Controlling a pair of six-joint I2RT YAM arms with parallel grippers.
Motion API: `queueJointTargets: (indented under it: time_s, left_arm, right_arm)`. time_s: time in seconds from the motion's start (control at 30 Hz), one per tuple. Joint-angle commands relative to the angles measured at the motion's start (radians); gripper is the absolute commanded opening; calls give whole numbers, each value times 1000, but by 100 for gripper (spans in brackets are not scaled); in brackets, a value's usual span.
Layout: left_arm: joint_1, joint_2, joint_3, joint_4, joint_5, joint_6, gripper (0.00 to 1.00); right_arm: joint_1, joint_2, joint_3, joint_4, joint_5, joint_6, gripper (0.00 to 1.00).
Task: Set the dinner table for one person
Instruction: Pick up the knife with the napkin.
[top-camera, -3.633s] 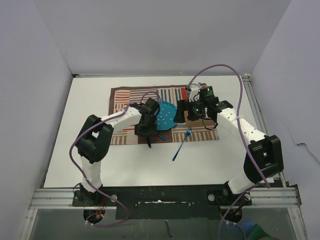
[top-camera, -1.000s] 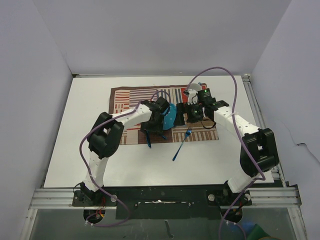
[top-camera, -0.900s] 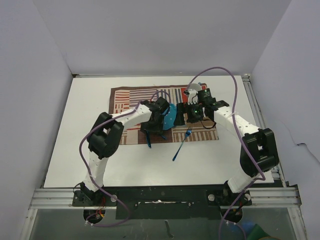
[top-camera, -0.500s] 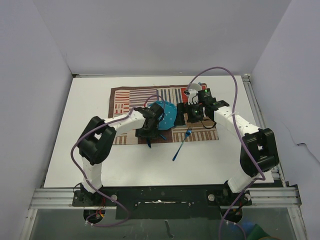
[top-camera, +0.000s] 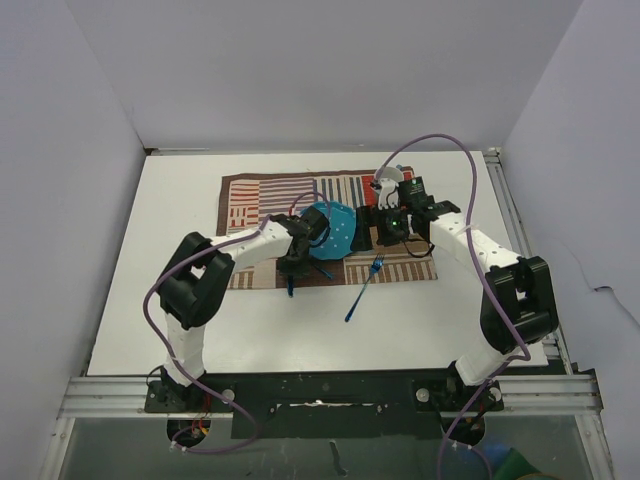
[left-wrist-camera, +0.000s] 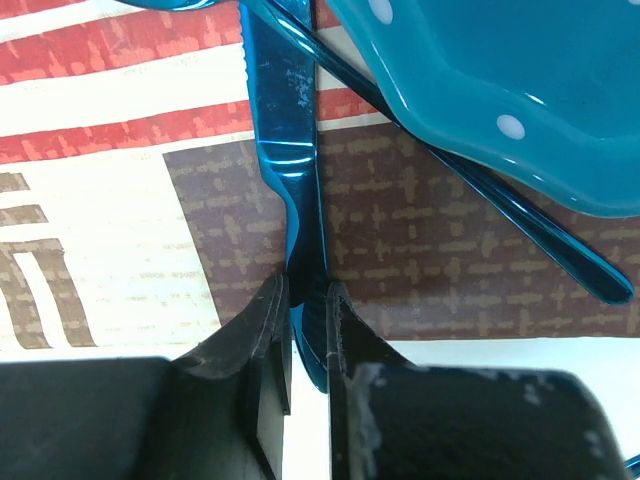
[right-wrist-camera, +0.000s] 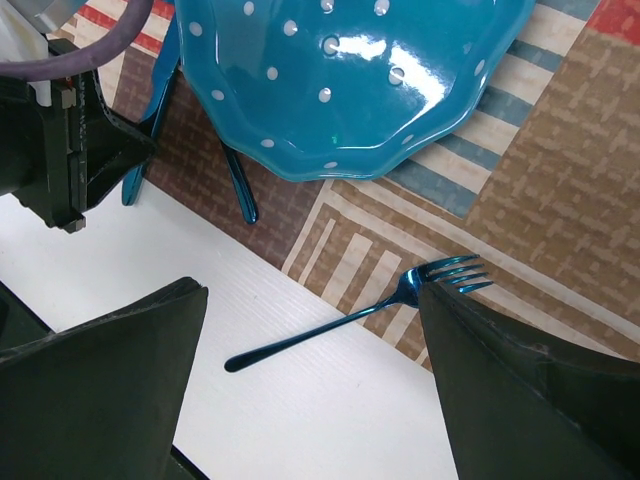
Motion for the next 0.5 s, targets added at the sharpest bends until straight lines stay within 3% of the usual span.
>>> queueJointTargets:
  time_s: [0.0, 0.2, 0.47]
  left_arm:
    - [4, 41, -4, 8, 1, 7, 0]
    - [20, -36, 25, -39, -138, -38, 0]
    - [135, -119, 11, -16, -128, -57, 0]
  right_arm:
    - [-8, -14, -6, 16, 0, -13, 91]
    - [-8, 1, -5, 18, -8, -10, 91]
    - [-8, -7, -7, 17, -16, -8, 91]
